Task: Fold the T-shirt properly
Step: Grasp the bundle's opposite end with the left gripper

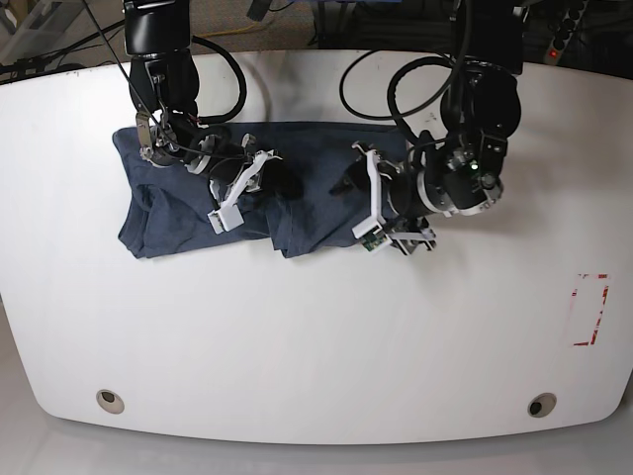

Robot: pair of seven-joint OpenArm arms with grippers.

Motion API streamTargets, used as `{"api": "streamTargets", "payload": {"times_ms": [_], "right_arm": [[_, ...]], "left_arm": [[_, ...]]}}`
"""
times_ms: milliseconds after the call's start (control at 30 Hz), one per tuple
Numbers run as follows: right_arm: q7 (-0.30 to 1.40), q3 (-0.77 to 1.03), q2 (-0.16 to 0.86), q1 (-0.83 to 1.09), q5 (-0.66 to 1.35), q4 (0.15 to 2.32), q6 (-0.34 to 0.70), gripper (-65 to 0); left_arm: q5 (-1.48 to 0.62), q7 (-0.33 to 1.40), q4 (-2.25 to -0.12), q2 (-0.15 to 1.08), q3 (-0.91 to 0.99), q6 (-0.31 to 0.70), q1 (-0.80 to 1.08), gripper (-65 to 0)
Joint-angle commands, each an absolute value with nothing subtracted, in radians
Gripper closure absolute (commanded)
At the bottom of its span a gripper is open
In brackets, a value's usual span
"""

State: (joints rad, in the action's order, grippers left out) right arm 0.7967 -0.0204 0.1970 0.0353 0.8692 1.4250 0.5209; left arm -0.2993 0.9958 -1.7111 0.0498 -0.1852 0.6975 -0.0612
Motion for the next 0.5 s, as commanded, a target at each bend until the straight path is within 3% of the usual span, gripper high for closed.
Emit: {"api": "streamTargets", "payload": {"times_ms": [0, 467], "right_arm": [[0.762, -0.016, 0.205, 0.022, 0.889, 1.438, 0.530, 0.0], [0.648, 0.010, 0.239, 0.036, 0.889, 1.268, 0.527, 0.0]], "left_arm": [[-0.292, 0.941, -1.687, 0.054, -0.200, 0.698, -0.082, -43.3], [-0.285, 0.898, -1.558, 0.082, -0.131, 0.698, -0.074, -43.3]]}}
